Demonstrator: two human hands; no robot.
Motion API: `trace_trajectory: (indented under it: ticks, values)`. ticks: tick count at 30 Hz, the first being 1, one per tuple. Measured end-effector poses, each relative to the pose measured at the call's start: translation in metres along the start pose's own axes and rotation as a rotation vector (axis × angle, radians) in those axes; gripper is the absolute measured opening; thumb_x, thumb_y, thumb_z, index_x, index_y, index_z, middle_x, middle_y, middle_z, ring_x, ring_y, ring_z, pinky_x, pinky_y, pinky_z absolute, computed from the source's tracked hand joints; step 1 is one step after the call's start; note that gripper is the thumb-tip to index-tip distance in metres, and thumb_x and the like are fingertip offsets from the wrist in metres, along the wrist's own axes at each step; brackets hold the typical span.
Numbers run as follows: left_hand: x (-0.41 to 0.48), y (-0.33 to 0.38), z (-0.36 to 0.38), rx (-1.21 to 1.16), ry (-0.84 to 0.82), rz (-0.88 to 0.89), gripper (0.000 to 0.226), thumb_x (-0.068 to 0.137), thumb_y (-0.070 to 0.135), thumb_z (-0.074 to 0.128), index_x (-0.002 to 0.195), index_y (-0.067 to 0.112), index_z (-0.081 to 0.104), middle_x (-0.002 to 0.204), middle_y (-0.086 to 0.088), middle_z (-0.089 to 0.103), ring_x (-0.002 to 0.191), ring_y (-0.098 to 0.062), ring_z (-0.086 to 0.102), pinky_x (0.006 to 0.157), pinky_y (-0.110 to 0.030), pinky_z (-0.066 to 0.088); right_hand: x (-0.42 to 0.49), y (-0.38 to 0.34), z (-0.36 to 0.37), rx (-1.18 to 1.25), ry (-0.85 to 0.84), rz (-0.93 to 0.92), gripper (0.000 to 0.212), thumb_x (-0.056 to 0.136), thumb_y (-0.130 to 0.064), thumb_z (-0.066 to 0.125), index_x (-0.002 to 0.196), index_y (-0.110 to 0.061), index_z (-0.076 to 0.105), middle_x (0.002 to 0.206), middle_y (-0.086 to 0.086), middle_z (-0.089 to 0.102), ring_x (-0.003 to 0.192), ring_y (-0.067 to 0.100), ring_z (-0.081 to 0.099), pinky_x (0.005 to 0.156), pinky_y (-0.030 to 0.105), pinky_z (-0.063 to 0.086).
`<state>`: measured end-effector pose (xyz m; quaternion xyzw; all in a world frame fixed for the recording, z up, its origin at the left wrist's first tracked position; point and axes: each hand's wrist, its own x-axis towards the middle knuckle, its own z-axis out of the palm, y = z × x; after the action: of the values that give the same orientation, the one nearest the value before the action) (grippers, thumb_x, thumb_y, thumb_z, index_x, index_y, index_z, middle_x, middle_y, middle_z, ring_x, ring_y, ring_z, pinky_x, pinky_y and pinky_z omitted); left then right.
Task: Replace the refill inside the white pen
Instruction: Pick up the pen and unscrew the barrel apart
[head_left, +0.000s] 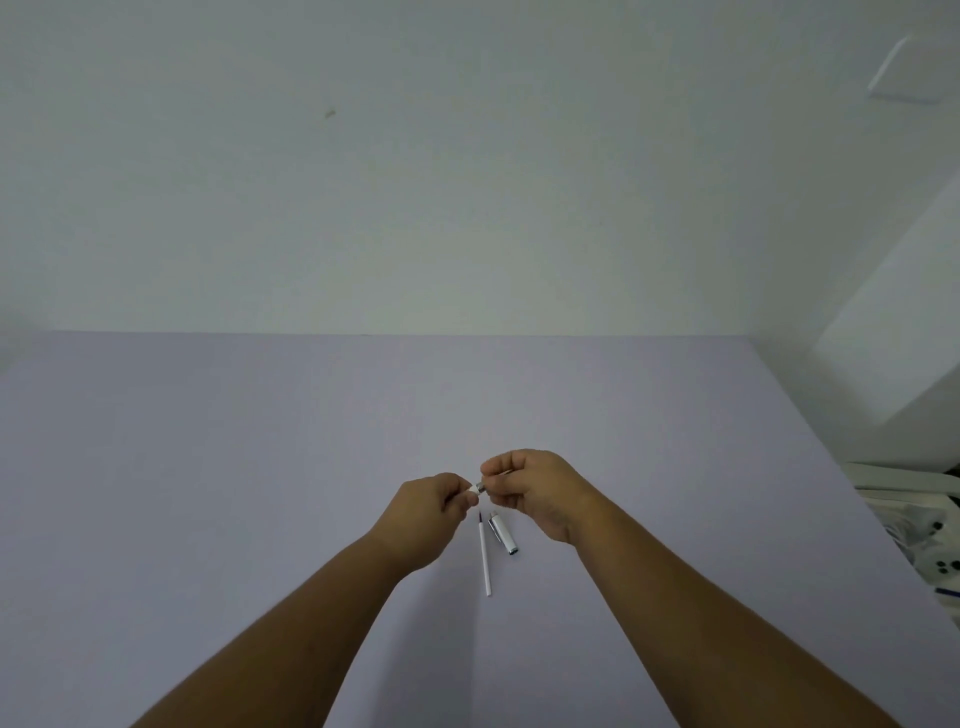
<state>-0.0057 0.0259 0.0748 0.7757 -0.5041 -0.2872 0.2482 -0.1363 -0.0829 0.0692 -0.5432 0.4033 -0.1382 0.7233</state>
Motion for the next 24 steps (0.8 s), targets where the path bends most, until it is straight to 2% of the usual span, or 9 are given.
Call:
trace_trajectory:
  ticks: [3,5,8,9,13,16,18,22,24]
  values:
    - [-0.0009,0.0002,0.0003,-0.019,0.007,-0.003,0.023,0.094,0.028,0.048,0.075,0.019,0.056,0.065,0.005,0.055,0.056,-0.006,0.045,0.053,-0.018,0.034,-0.0013,-0.0025,0.0015,0.043,-0.011,0.061,0.007,0.081,-0.014,0.070,0.083,-0.007,0.069,0.076,0.005,0.067,0.069,0.016,0.062,0.066,0.023,0.056]
    - [-0.0010,0.0009,-0.0001,-0.020,0.010,-0.004,0.022,0.095,0.028,0.048,0.076,0.020,0.056,0.067,0.004,0.057,0.056,-0.007,0.045,0.052,-0.018,0.035,0.0002,-0.0009,0.0024,-0.018,0.040,0.093,0.021,0.078,-0.027,0.074,0.077,-0.006,0.070,0.068,0.005,0.065,0.060,0.015,0.059,0.060,0.023,0.054]
    - [-0.0002,0.0019,-0.0012,-0.001,0.016,0.004,0.022,0.095,0.029,0.047,0.083,0.016,0.061,0.074,0.002,0.060,0.062,-0.011,0.049,0.055,-0.017,0.036,0.0002,0.0006,0.0009,-0.012,0.016,0.028,0.001,0.081,-0.008,0.068,0.082,-0.007,0.068,0.079,0.008,0.066,0.070,0.016,0.061,0.068,0.024,0.054]
    - [-0.0001,0.0020,-0.0017,0.002,0.015,0.005,0.023,0.095,0.029,0.047,0.085,0.015,0.062,0.074,0.001,0.060,0.063,-0.011,0.049,0.055,-0.017,0.036,0.0018,0.0019,-0.0003,0.007,0.001,0.004,0.007,0.082,-0.002,0.065,0.085,-0.008,0.068,0.082,0.008,0.067,0.075,0.017,0.062,0.072,0.024,0.054]
    - [0.0004,0.0015,-0.0025,-0.017,0.015,-0.001,0.020,0.095,0.028,0.047,0.083,0.017,0.060,0.074,0.001,0.060,0.059,-0.008,0.047,0.053,-0.018,0.036,0.0002,-0.0015,0.0016,0.013,0.031,0.066,0.017,0.079,-0.024,0.073,0.080,-0.008,0.069,0.074,0.005,0.067,0.066,0.015,0.061,0.065,0.023,0.055]
    - [0.0014,0.0020,-0.0023,-0.001,0.018,0.007,0.020,0.095,0.028,0.047,0.081,0.020,0.057,0.073,0.003,0.059,0.058,-0.005,0.045,0.053,-0.017,0.034,-0.0011,-0.0017,0.0016,-0.016,0.046,0.023,0.002,0.083,-0.011,0.067,0.082,-0.009,0.068,0.080,0.007,0.067,0.070,0.014,0.062,0.065,0.021,0.053]
    - [0.0015,0.0022,-0.0026,0.006,0.021,0.013,0.020,0.095,0.029,0.047,0.082,0.019,0.058,0.072,0.003,0.058,0.058,-0.005,0.046,0.053,-0.017,0.035,0.0010,-0.0009,-0.0003,0.039,0.009,-0.010,0.015,0.082,0.001,0.063,0.090,-0.011,0.067,0.087,0.006,0.067,0.079,0.016,0.064,0.070,0.022,0.053]
    - [0.0018,0.0020,-0.0036,-0.019,0.024,0.007,0.022,0.095,0.028,0.047,0.075,0.024,0.054,0.064,0.008,0.054,0.054,-0.006,0.044,0.051,-0.018,0.033,-0.0010,-0.0047,0.0027,0.057,0.048,0.080,0.018,0.080,-0.024,0.072,0.083,-0.006,0.069,0.073,0.006,0.067,0.064,0.014,0.060,0.062,0.023,0.054]
    - [0.0022,0.0026,-0.0038,-0.016,0.025,0.008,0.021,0.095,0.028,0.047,0.076,0.023,0.055,0.064,0.007,0.054,0.054,-0.006,0.044,0.051,-0.018,0.033,-0.0009,-0.0037,0.0021,0.046,0.057,0.055,0.009,0.082,-0.016,0.069,0.082,-0.006,0.069,0.076,0.008,0.066,0.066,0.014,0.060,0.062,0.022,0.053]
